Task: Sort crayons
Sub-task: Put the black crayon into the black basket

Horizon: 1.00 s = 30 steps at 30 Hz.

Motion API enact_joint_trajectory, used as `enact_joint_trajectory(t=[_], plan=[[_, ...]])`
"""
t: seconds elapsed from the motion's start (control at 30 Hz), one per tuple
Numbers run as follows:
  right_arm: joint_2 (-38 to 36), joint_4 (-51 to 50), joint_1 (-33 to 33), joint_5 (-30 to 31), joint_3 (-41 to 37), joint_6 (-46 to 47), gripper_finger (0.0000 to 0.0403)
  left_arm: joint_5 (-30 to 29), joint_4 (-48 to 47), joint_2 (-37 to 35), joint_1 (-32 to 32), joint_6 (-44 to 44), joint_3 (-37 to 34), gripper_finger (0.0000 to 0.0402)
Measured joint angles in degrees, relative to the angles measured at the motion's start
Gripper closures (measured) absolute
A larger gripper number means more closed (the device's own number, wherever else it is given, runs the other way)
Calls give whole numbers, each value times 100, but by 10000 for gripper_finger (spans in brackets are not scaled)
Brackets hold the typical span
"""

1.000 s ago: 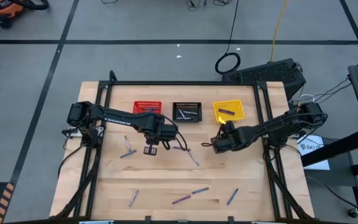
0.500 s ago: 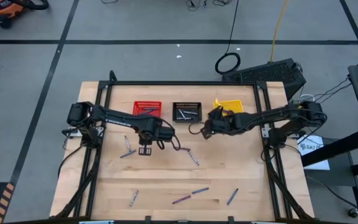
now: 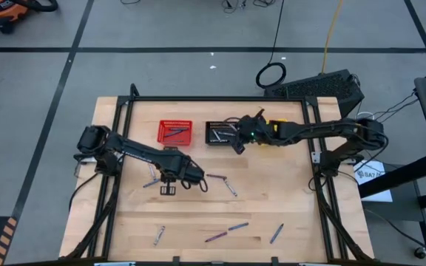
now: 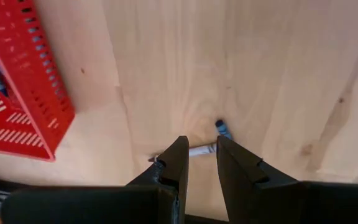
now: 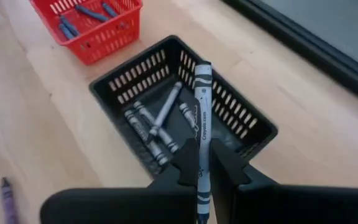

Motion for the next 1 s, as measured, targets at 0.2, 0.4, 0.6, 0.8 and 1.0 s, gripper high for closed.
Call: enact_joint_trajectory(t=[0.2, 0.4, 0.6, 0.8, 1.0], plan=[[319, 509, -206, -589, 0, -606, 403, 4, -146, 0, -442, -627, 0, 326], [701, 1120, -232, -740, 0, -996, 403, 13, -346, 0, -936, -1457, 0, 326], [1186, 1729, -249, -1045, 2, -1391, 403, 96, 77, -2, -1308, -1889, 4, 326], [1470, 1832, -350, -1036, 2, -1467, 403, 105, 792, -2, -1515, -1900, 4, 326], [1521, 1826, -385, -1188, 0, -1451, 396, 3, 1688, -2, -1575, -1765, 4, 326]])
